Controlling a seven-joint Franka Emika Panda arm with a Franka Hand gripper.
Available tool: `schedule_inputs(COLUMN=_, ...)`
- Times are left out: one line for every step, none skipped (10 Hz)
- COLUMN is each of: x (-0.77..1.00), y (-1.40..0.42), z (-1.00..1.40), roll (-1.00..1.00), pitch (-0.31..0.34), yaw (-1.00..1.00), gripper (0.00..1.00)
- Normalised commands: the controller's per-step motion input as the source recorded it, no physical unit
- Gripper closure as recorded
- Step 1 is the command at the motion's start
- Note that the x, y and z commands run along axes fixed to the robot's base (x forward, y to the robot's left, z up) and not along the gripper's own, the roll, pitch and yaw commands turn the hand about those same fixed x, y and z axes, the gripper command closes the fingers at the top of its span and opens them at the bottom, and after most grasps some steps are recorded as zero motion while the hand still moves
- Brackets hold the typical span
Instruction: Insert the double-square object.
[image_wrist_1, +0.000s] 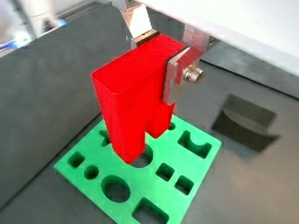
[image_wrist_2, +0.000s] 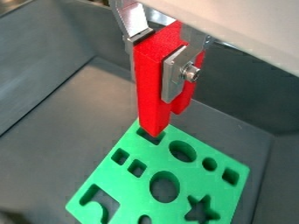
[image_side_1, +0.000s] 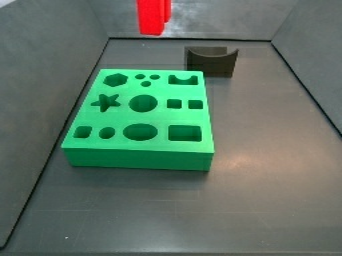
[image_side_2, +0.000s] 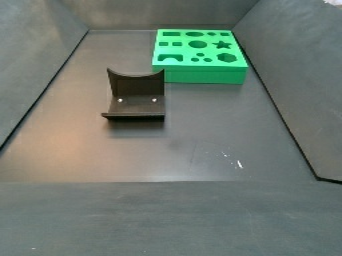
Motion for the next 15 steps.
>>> schedule_inputs(x=0.0, y=0.0, z=-0.17, roll=0.0, pitch=-0.06, yaw=-1.0, gripper=1.0)
schedule_inputs(x=0.0, y=0.0, z=-0.19, roll=0.0, pitch=-0.067, yaw=-1.0, gripper=1.0)
schedule_inputs(x=0.0, y=0.0, z=-0.2, roll=0.0, pitch=-0.064, yaw=-1.0, gripper=1.0)
schedule_inputs(x=0.0, y=0.0, z=-0.2, roll=0.0, pitch=-0.06, yaw=-1.0, gripper=1.0)
schedule_inputs(x=0.03, y=0.0, z=-0.22, roll=0.0, pitch=0.0, yaw=-1.0, gripper=1.0)
schedule_inputs(x=0.01, y=0.0, z=-0.37, roll=0.0, pitch=-0.036, yaw=-1.0, gripper=1.0)
schedule_inputs(x=0.15, y=0.0, z=-0.68, roll=0.0, pitch=0.0, yaw=-1.0, gripper=1.0)
schedule_inputs(x=0.35, y=0.03, z=-0.82, roll=-0.01, pitch=0.0, yaw=-0.87, gripper=1.0)
schedule_inputs(x=0.46, y=0.08, z=-0.77, roll=-0.02, pitch=0.0, yaw=-0.77, gripper=1.0)
schedule_inputs(x=0.76, y=0.28, z=-0.66, roll=0.0, pitch=0.0, yaw=-0.47, gripper=1.0)
schedule_inputs(x=0.8, y=0.38, z=-0.75, roll=0.0, pitch=0.017, yaw=-0.37, gripper=1.0)
schedule_inputs(x=0.68, y=0.31, z=-0.63, roll=0.0, pitch=0.013, yaw=-0.51, gripper=1.0)
schedule_inputs(x=0.35, y=0.15, z=-0.46, roll=0.0, pitch=0.0, yaw=-0.84, gripper=1.0)
schedule_inputs(x=0.15, y=0.08, z=-0.37, roll=-0.01, pitch=0.0, yaw=-0.96, gripper=1.0)
schedule_inputs(x=0.0, y=0.0, z=-0.25, roll=0.0, pitch=0.0, yaw=-1.0, gripper=1.0)
